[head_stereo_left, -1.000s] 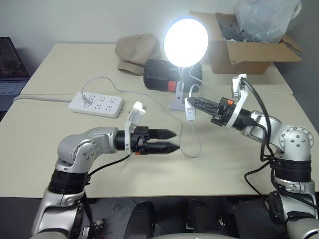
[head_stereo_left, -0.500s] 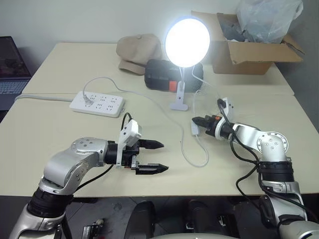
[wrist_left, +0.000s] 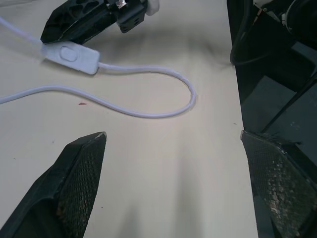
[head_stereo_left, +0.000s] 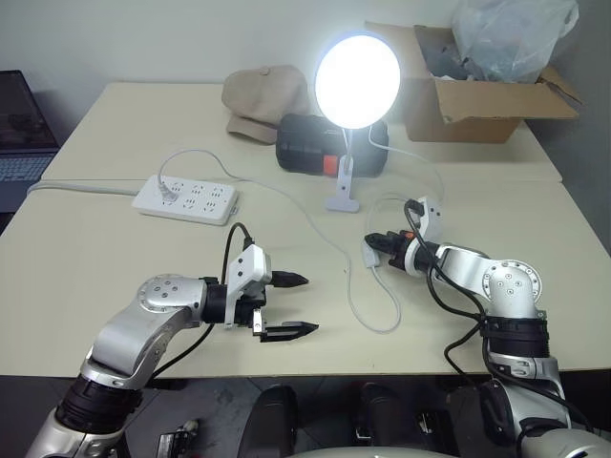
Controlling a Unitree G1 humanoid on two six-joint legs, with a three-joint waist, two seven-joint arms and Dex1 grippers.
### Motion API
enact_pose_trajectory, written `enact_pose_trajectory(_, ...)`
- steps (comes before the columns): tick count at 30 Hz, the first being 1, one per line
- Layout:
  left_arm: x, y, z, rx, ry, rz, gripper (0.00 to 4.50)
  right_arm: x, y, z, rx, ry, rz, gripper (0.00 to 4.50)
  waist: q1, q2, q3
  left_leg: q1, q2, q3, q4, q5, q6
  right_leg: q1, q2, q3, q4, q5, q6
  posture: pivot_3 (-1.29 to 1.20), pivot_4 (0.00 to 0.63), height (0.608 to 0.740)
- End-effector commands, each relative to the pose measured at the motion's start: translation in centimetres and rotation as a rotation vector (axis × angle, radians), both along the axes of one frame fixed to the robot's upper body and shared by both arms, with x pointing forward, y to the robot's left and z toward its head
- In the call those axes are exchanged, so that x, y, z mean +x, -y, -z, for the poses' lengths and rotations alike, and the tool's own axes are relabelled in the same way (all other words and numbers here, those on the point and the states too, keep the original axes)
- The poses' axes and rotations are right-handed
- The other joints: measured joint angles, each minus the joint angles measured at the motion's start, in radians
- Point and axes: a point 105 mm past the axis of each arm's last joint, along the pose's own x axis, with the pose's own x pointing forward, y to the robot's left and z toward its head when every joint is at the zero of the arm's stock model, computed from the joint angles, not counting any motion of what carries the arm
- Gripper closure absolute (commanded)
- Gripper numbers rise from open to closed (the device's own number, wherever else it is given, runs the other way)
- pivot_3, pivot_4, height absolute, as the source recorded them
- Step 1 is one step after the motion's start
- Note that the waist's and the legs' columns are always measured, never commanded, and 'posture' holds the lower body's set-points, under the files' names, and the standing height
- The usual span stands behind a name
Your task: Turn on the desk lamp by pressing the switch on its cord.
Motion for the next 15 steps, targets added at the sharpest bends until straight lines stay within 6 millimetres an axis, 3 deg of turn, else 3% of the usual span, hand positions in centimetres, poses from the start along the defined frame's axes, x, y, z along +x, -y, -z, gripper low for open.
enact_pose_trajectory(1, -0.4, 0.1, -0.5, -0.002, 0.031, 0.030, 0.00, 0.2, 0.5, -1.5, 0.023, 0.049, 0.020, 1.99, 0.000, 0.000, 0.000, 0.000, 0.000, 0.000, 0.000, 0.000, 0.000, 0.000, 0.000, 0.000, 0.000, 0.000, 0.000, 0.00, 0.150, 0.740)
enact_pose_trajectory(8, 0.2, 0.4, -0.7, -0.021, 0.083, -0.026, 0.00, -0.3, 1.1, -4.0, 0.003, 0.178, -0.015, 0.07, 0.000, 0.000, 0.000, 0.000, 0.000, 0.000, 0.000, 0.000, 0.000, 0.000, 0.000, 0.000, 0.000, 0.000, 0.000, 0.00, 0.150, 0.740)
enact_pose_trajectory(12, 2.1, 0.5, -1.2, -0.049, 0.128, -0.146, 0.00, -2.0, 1.6, -6.1, -0.153, 0.374, -0.164, 0.07, 0.005, 0.000, 0.000, 0.000, -0.001, 0.000, 0.000, 0.000, 0.000, 0.000, 0.000, 0.000, 0.000, 0.000, 0.000, 0.00, 0.150, 0.740)
enact_pose_trajectory(15, 2.1, 0.6, -1.9, -0.060, 0.111, -0.140, 0.00, -4.2, 2.2, -6.5, -0.324, 0.501, -0.357, 0.07, 0.013, 0.000, 0.000, 0.000, -0.001, -0.001, 0.000, 0.000, 0.000, 0.000, 0.000, -0.001, -0.001, -0.002, 0.003, 0.00, 0.150, 0.740)
